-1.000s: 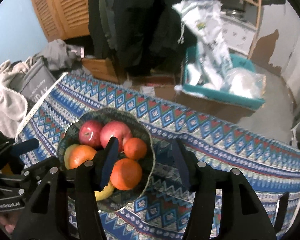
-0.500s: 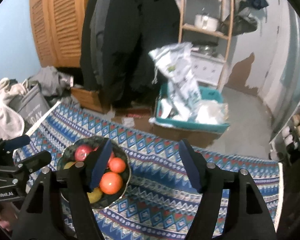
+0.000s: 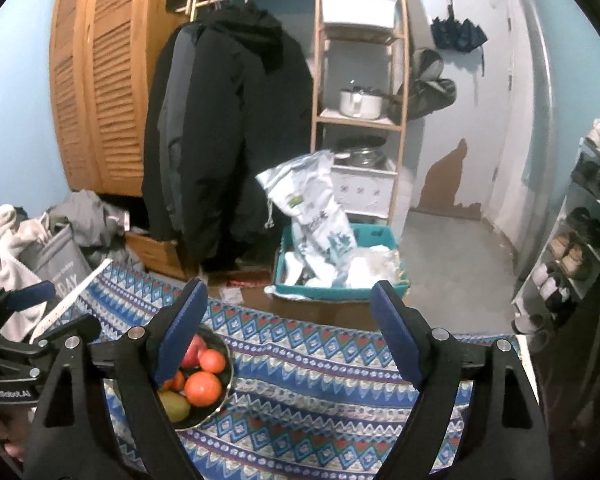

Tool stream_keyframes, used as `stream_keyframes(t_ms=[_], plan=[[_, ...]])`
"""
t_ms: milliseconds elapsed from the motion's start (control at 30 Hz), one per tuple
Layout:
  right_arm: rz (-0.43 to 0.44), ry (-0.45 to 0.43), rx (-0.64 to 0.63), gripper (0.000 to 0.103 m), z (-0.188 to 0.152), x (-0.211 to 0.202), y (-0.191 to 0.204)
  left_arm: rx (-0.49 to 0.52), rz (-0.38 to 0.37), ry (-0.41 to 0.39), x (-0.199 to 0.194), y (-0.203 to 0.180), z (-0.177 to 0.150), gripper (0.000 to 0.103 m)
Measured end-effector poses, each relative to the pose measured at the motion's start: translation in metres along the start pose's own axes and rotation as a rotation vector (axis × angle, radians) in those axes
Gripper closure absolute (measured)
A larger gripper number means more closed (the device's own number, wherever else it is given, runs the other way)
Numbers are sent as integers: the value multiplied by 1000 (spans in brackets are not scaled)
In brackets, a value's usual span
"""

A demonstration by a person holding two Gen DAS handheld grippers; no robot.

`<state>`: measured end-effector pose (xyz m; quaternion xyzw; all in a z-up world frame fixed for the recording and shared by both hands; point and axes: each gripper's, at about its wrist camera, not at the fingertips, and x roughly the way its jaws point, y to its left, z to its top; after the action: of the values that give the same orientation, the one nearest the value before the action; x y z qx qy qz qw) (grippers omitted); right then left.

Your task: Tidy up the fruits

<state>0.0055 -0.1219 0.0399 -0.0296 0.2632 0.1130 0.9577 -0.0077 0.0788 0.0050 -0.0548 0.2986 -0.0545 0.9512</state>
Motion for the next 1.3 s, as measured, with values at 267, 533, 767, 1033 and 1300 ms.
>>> stream_keyframes(t_ms=[267, 533, 767, 1033, 1300], plan=[[-46, -67, 30, 19, 0, -35, -26, 20, -19, -41, -14, -14, 6, 1], [-126, -88, 29, 19, -8, -46, -47, 65, -50, -63, -12, -32, 7, 1], [-155, -72, 42, 19, -16, -45, -59, 93, -66, -70, -11, -43, 6, 1], [-152, -70, 45, 19, -17, -47, -62, 97, -76, -60, -9, -48, 6, 1], [-156, -67, 45, 19, -17, -46, -62, 84, -80, -48, -6, -47, 6, 1]])
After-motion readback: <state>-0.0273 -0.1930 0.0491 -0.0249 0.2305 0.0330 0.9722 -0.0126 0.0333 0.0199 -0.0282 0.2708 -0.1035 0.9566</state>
